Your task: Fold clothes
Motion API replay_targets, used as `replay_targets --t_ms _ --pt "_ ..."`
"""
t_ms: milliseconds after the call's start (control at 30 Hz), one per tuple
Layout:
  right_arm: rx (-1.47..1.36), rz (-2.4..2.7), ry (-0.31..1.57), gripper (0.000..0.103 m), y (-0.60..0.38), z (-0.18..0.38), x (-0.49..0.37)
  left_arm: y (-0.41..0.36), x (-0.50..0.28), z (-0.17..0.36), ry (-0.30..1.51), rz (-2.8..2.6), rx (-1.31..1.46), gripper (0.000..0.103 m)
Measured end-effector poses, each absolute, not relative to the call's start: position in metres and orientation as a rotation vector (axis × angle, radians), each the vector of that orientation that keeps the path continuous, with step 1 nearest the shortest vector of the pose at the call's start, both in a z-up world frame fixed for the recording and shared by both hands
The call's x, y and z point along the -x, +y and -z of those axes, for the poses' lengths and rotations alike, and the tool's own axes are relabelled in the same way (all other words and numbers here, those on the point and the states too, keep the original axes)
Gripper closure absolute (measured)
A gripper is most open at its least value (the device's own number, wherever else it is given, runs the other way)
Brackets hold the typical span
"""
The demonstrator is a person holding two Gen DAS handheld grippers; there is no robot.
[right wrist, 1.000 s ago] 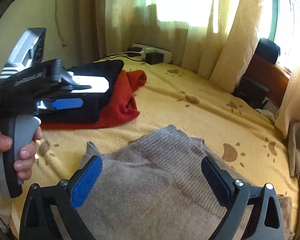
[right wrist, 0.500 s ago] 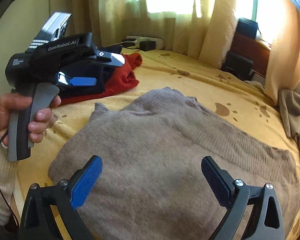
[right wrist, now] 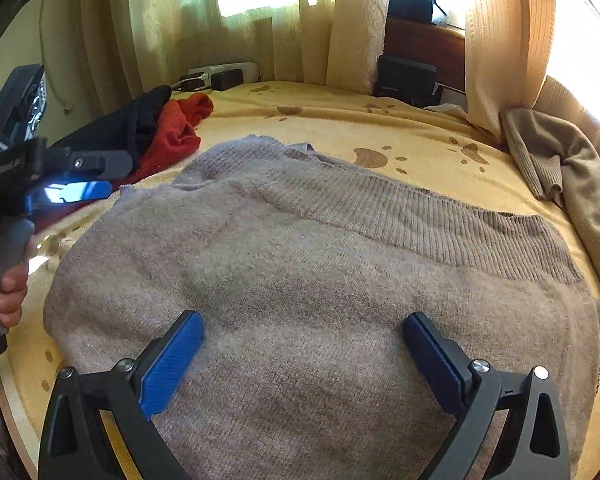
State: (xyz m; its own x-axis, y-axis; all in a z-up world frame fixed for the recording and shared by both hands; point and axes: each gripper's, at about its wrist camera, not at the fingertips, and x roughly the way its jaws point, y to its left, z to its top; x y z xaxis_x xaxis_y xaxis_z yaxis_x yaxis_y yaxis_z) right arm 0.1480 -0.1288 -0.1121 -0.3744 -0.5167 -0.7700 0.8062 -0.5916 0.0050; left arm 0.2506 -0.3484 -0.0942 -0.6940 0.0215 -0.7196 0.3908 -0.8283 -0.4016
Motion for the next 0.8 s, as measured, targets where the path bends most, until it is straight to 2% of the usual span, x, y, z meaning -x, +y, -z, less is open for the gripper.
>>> replay_targets --t_ms 167,367,500,700,800 --pt "-0.964 2.024 0.467 0.001 -0.128 0.113 -0.147 -0.305 -0.262 0.080 0.728 2.660 -1.102 0.000" --pt "-0.967 2.020 0.456 0.001 -0.126 0.112 -0.147 -0.262 -0.258 0.074 0.515 2.654 -1.095 0.000" --pt "-0.969 2.011 0.437 0.001 -0.124 0.111 -0.146 -0.256 -0.255 0.084 0.556 2.616 -1.105 0.000" --pt "-0.935 2.067 0.361 0.001 -0.105 0.100 -0.145 -0.240 -0.250 0.079 0.474 2.615 -1.077 0.000" --pt "-0.840 2.165 0.419 0.001 -0.095 0.086 -0.148 -0.231 -0.244 0.071 0.430 2.637 -1.069 0.000"
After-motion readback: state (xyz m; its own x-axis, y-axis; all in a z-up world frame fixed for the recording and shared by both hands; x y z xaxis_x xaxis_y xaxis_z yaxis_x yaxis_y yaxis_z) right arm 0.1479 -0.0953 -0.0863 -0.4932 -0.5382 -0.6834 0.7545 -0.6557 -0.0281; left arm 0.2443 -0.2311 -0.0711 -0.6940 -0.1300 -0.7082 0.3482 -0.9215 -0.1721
